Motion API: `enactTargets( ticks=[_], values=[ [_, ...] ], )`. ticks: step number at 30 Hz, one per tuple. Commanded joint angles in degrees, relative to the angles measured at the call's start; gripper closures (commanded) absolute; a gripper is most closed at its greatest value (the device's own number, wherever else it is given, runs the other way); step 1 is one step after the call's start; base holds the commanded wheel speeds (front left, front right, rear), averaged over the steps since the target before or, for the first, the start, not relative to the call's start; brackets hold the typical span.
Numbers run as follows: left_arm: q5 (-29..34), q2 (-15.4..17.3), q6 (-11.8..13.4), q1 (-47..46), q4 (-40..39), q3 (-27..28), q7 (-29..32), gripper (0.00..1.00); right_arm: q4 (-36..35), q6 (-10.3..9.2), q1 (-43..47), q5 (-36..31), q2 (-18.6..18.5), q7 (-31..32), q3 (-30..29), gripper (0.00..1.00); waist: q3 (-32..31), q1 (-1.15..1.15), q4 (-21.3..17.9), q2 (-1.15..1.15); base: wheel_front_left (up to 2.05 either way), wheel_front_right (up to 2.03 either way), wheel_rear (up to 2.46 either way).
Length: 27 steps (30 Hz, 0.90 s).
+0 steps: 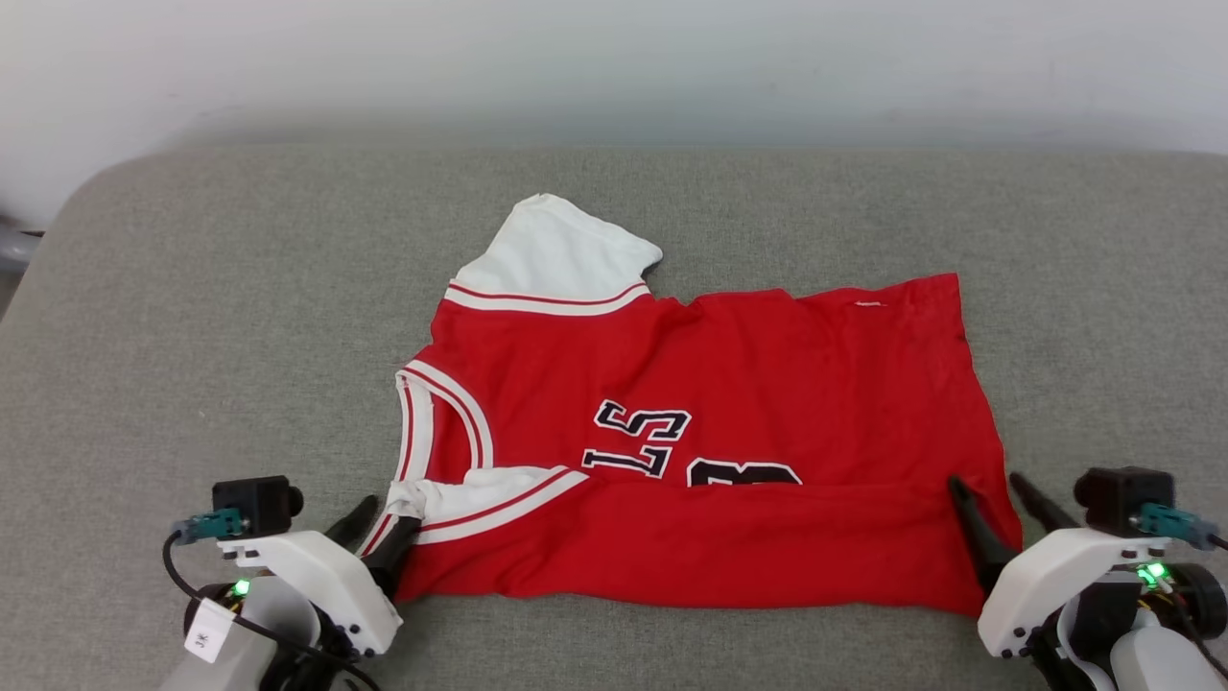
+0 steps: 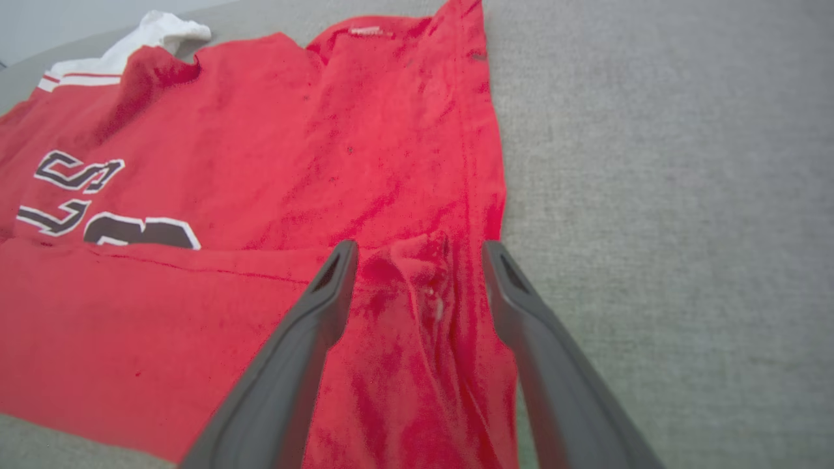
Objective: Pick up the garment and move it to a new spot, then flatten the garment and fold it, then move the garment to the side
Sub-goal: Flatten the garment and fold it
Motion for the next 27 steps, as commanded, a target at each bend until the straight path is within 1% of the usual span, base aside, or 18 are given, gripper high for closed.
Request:
enactTargets(
  ticks=[1, 4, 7, 10, 14, 16, 17, 19, 23, 27],
  values=[
    [0.2, 0.5, 0.1, -0.6, 0.5, 0.3, -0.4, 0.00, -0.3, -0.05, -0.5, -0.1, 0.0, -1.3, -0.3, 0.00, -0.5, -0.01, 0.1, 0.00, 0.00, 0.00, 0.00],
    [0.7, 1.4, 0.6, -1.2, 0.9, 1.1, -2.6, 0.00, -1.0, -0.05, 0.3, -1.2, 0.7, -8.0, -1.6, 0.00, -1.8, -0.01, 0.1, 0.00, 0.00, 0.00, 0.00],
    [1.3, 2.8, 1.9, -1.4, 0.8, 1.5, -3.3, 0.00, -2.3, -0.05, 1.4, -2.5, 1.7, -12.7, -3.2, 0.00, -3.3, -0.01, 0.1, 0.00, 0.00, 0.00, 0.00],
    [1.7, 4.9, 3.2, -1.5, -0.3, 2.1, -2.8, 0.00, -4.9, -0.04, 2.7, -3.9, 2.9, -14.6, -4.7, 0.00, -4.6, -0.01, 0.0, 0.00, 0.00, 0.00, 0.00],
    [1.3, 7.3, 4.1, -1.4, -3.7, 2.2, 0.3, 0.00, -9.4, -0.05, 4.9, -5.8, 4.3, -14.2, -6.4, 0.00, -5.7, -0.01, -0.4, 0.00, 0.00, 0.00, 0.00],
    [0.7, 8.9, 4.1, -0.9, -6.5, 1.8, 3.5, 0.00, -11.9, -0.05, 6.4, -6.7, 4.9, -13.6, -7.0, 0.00, -6.0, -0.01, -0.5, 0.00, 0.00, 0.00, 0.00],
    [-0.7, 11.4, 3.6, 0.2, -11.6, 0.8, 9.8, 0.00, -15.5, -0.05, 8.1, -7.5, 5.8, -12.2, -7.8, 0.00, -6.0, -0.01, -0.9, 0.00, 0.00, 0.00, 0.00],
    [-2.1, 12.9, 3.9, 0.8, -15.0, 0.4, 14.4, 0.00, -17.6, -0.04, 9.1, -7.9, 6.3, -11.4, -8.1, 0.00, -5.6, -0.01, -1.3, 0.00, 0.00, 0.00, 0.00],
    [-5.5, 15.4, 5.8, 2.2, -20.7, -0.2, 23.3, 0.00, -20.9, -0.05, 10.2, -8.3, 6.9, -9.8, -8.3, 0.00, -4.5, -0.01, -2.2, 0.00, 0.00, 0.00, 0.00],
    [-8.7, 16.6, 8.5, 3.8, -23.4, -1.1, 30.8, 0.00, -22.6, -0.04, 10.2, -7.9, 7.3, -8.9, -8.0, 0.00, -2.9, -0.01, -3.4, 0.00, 0.00, 0.00, 0.00]
  ],
)
